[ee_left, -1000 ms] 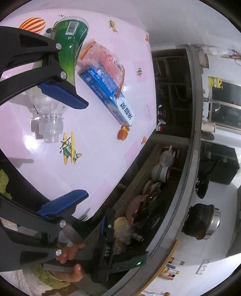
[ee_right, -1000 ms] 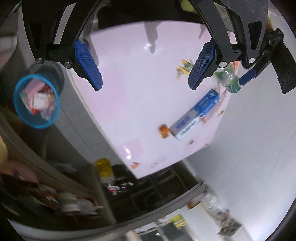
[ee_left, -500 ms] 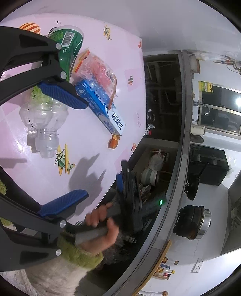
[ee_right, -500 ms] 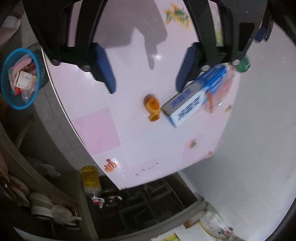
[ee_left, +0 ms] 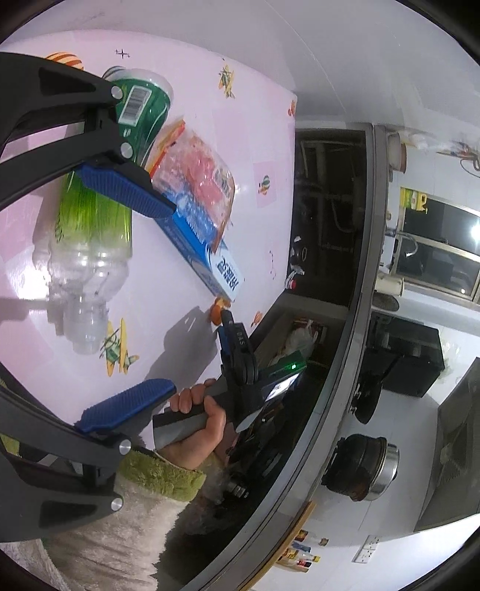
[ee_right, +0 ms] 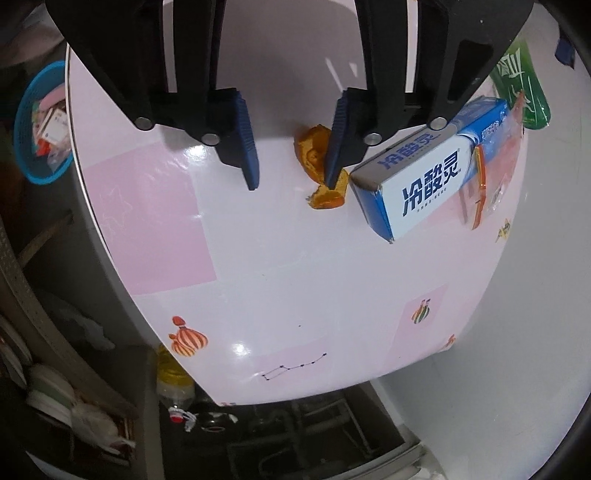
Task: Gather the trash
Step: 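Grasp the orange wrapper with the right tool while the left tool grasps the clear red-printed bag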
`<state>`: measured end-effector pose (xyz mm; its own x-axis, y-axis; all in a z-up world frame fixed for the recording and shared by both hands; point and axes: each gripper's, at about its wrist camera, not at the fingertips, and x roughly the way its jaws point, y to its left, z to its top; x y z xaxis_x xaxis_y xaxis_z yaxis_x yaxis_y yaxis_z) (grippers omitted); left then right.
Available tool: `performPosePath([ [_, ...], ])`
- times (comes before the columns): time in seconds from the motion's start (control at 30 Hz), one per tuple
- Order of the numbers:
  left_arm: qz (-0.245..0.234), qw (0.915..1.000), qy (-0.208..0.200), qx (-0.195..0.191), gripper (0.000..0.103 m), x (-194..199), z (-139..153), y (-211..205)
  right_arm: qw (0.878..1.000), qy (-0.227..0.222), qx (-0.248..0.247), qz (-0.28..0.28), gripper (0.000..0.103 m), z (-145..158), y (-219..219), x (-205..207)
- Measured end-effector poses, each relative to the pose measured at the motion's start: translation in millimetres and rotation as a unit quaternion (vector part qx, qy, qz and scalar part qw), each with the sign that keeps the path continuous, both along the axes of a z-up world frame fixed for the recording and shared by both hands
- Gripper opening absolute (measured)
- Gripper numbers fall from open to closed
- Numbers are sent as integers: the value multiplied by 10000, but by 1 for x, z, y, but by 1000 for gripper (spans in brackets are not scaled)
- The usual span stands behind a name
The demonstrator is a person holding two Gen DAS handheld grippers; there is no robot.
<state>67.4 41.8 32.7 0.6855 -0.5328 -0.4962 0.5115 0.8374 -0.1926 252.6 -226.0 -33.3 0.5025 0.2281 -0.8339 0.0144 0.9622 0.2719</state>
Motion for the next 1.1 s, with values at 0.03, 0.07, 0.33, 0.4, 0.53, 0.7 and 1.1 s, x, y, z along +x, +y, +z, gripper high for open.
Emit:
performPosePath([
  [0.03,23,10000,3,15,87,1,-1,1,10000,8,6,48,27,0,1,-1],
  [0.07,45,10000,11,25,86,2,-1,2,10000,9,-12,79,26,0,3,-1],
  [0.33,154,9998,94,11,86,14,-3,7,9996,-87,-75,261,9,4,14,-12],
  [0.4,188,9997,111,48,86,18,-2,8,9997,-102,-13,232,8,5,13,-13],
  [0.53,349,9990,239,149,86,28,-3,8,9995,-81,276,149,5,4,4,-25],
  [0.7,405,9984,370,139,86,35,-4,8,9984,-62,557,11,5,3,-10,-51],
  [1.1,605,9898,728,1063,81,77,1,-9,9903,-79,1358,-281,5,-8,-36,-108],
])
